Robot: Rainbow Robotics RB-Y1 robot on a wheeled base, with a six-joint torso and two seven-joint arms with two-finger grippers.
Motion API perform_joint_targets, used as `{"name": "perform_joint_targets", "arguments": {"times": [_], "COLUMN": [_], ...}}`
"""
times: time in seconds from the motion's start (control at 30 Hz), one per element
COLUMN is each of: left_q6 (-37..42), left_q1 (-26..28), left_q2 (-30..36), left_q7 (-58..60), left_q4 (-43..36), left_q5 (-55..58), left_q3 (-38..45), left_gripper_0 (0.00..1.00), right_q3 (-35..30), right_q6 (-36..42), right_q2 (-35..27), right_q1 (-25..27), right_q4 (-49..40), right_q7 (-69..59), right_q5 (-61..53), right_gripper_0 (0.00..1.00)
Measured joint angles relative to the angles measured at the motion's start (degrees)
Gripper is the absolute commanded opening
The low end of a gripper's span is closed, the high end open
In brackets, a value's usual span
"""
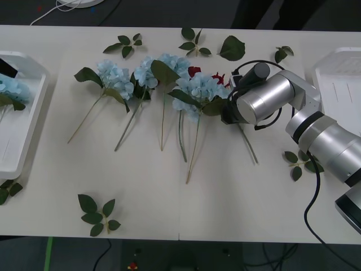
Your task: Place the red flowers into the right box and the blue flowers into the left box. If a person shows an open palm, hand one flower to the person first, then continue sorting.
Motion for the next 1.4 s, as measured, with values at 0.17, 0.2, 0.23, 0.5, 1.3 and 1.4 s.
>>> {"name": "perform_joint_targets", "arguments": {"times": [0.17, 0.2, 0.23, 0.5, 1.3, 1.4], "left_q6": [-0.3, -0.9, -1.6, -9.4, -23.1, -24.3], "left_q1": [0.0, 0.0, 0.0, 0.8, 11.4, 12.2], "left_q2": [-3.4, -4.5, -5.7, -16.1, -22.7, -22.7], "left_q7": [0.0, 0.1, 0.1, 7.6, 10.5, 10.5], "left_q4": [-0.3, -0.4, -0.4, -0.8, -6.2, -7.5], "left_q5": [-0.3, -1.0, -1.9, -8.9, -13.8, -13.9], "left_q3": [0.0, 0.0, 0.0, 0.0, 0.0, 0.0], "left_gripper_0": [0.99, 0.99, 0.98, 0.98, 0.99, 0.98], "right_q3": [-0.9, -1.1, -1.3, -7.7, -15.7, -14.9], "right_q6": [1.1, 2.0, 2.9, 10.0, 15.0, 15.0], "right_q2": [-0.8, -1.2, -1.7, -8.0, -15.7, -15.7], "right_q1": [0.0, 0.0, 0.0, 1.0, 9.2, 9.2], "right_q4": [-1.6, -2.7, -3.9, -15.6, -32.7, -33.4], "right_q7": [0.0, 0.0, 0.0, 0.0, 0.0, 0.0], "right_q5": [-4.0, -5.0, -5.7, -12.9, -14.7, -13.4], "right_gripper_0": [0.00, 0.00, 0.00, 0.00, 1.00, 1.00]}}
